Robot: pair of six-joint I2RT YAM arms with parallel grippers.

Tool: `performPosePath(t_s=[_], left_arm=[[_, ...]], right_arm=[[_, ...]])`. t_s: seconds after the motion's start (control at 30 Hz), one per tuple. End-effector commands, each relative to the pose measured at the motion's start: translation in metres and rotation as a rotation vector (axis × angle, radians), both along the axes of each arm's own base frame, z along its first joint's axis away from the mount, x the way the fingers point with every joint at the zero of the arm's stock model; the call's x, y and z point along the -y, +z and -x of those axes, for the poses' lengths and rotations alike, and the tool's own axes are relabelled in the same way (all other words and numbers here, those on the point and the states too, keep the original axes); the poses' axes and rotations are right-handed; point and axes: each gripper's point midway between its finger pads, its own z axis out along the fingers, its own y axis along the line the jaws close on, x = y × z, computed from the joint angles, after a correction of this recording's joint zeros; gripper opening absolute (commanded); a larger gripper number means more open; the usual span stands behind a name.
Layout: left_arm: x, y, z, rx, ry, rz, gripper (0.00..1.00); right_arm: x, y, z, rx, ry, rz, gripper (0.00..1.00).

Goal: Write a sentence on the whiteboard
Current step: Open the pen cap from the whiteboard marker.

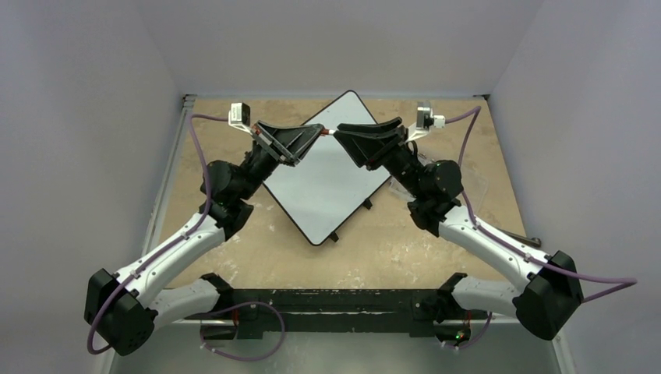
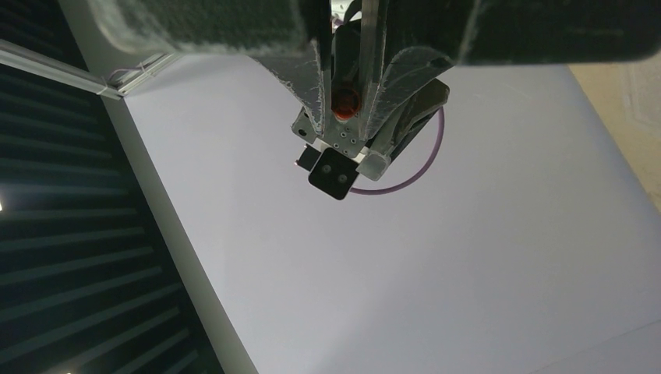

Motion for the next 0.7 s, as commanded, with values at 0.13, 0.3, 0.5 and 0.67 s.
performPosePath(t_s=[0.13,0.3,0.5,0.67], left_arm=[[0.0,0.012,0.008,0.052,-0.017,0.047,0.0],[0.002,0.008,0.007,0.052,-0.018,0.026,0.0],[0.005,0.006,0.007,0.062,0.022,-0.103,0.0],[0.003,0.006,0.004,0.072,0.074,-0.209,0.0]], right_arm=[[0.005,0.03,0.013,0.088,0.016,-0.045,0.36],[0.007,0.03,0.015,0.092,0.012,-0.036,0.33],[0.01,0.028,0.022,0.095,0.009,0.005,0.36],[0.012,0.026,0.025,0.096,-0.005,0.064,0.36]])
